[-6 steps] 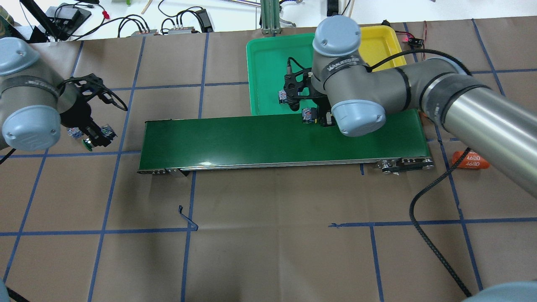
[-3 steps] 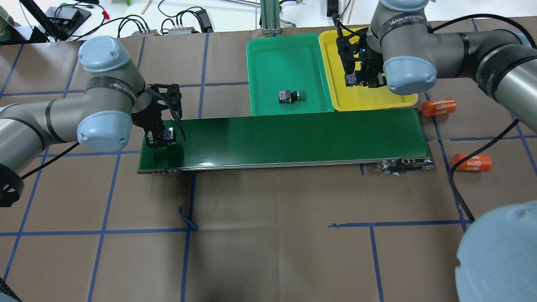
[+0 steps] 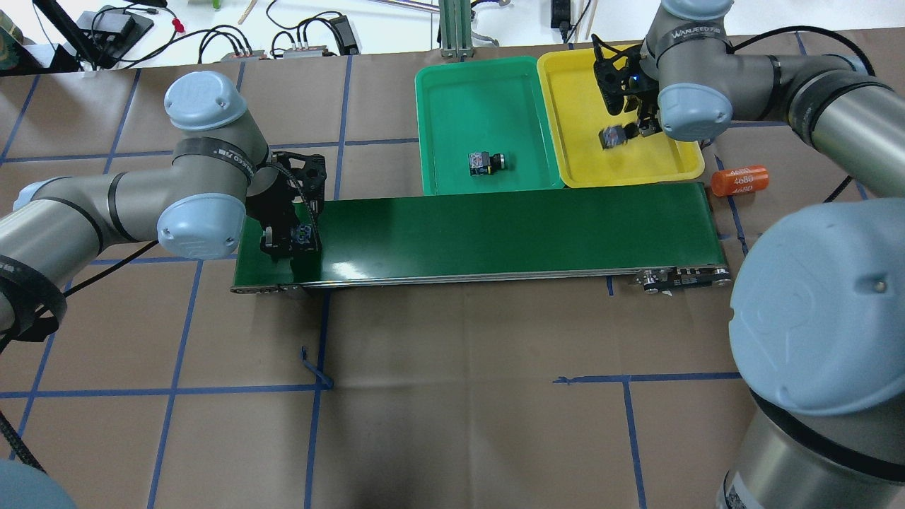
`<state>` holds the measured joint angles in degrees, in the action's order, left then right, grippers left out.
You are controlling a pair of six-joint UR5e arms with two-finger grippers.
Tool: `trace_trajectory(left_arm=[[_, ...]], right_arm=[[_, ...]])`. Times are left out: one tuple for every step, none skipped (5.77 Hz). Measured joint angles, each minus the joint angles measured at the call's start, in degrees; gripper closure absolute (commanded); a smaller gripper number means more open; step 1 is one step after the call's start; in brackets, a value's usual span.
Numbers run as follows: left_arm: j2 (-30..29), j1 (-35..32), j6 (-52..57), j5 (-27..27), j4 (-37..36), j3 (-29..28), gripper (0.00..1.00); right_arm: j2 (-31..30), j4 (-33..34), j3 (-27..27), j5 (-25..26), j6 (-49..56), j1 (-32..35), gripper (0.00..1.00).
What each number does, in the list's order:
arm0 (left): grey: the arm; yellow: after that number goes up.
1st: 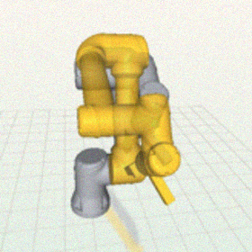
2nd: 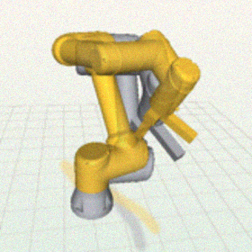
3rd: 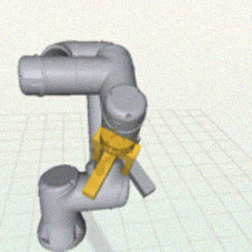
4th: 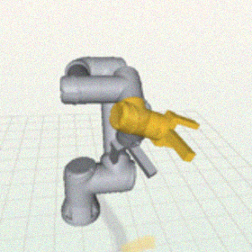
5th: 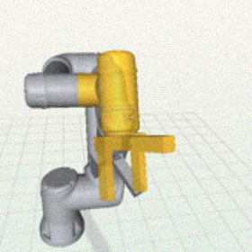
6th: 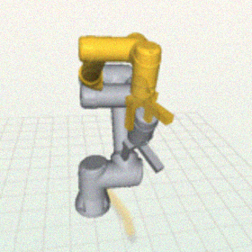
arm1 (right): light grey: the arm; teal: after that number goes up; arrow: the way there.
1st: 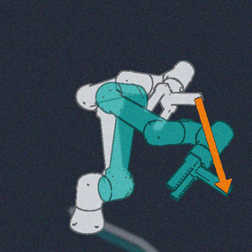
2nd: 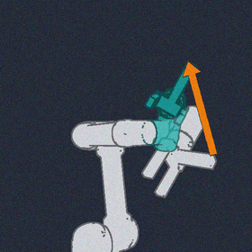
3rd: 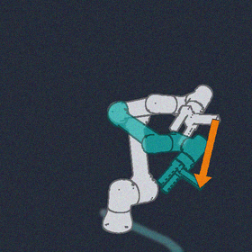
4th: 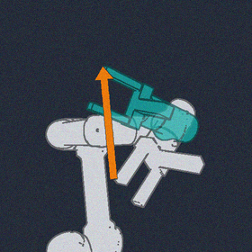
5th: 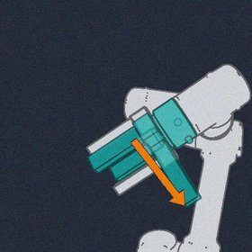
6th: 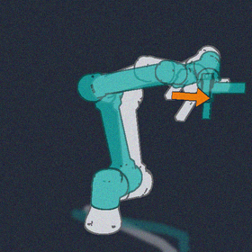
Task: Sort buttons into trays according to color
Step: 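Drop yellow-cap button in yellow tray while left gripper places green-cap button, then lower right gripper to green-cap button while left gripper returns to pile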
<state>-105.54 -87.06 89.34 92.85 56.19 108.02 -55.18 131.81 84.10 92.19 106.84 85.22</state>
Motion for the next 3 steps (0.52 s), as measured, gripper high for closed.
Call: trace_trajectory(left_arm=[[0.7, 1.4, 0.8, 0.9, -0.1, -0.5, 0.02], [0.5, 4.7, 5.1, 1.7, -0.3, -1.3, 0.02], [-0.4, 9.2, 14.3, 2.0, -0.5, -2.7, 0.03]], right_arm=[[-0.4, -0.2, -0.1, 0.1, -0.4, -0.1, 0.00], [-2.1, -1.0, -0.1, 0.2, -1.8, 0.4, 0.00], [-5.2, -4.0, 0.1, 0.2, -6.7, 2.3, 0.00]])
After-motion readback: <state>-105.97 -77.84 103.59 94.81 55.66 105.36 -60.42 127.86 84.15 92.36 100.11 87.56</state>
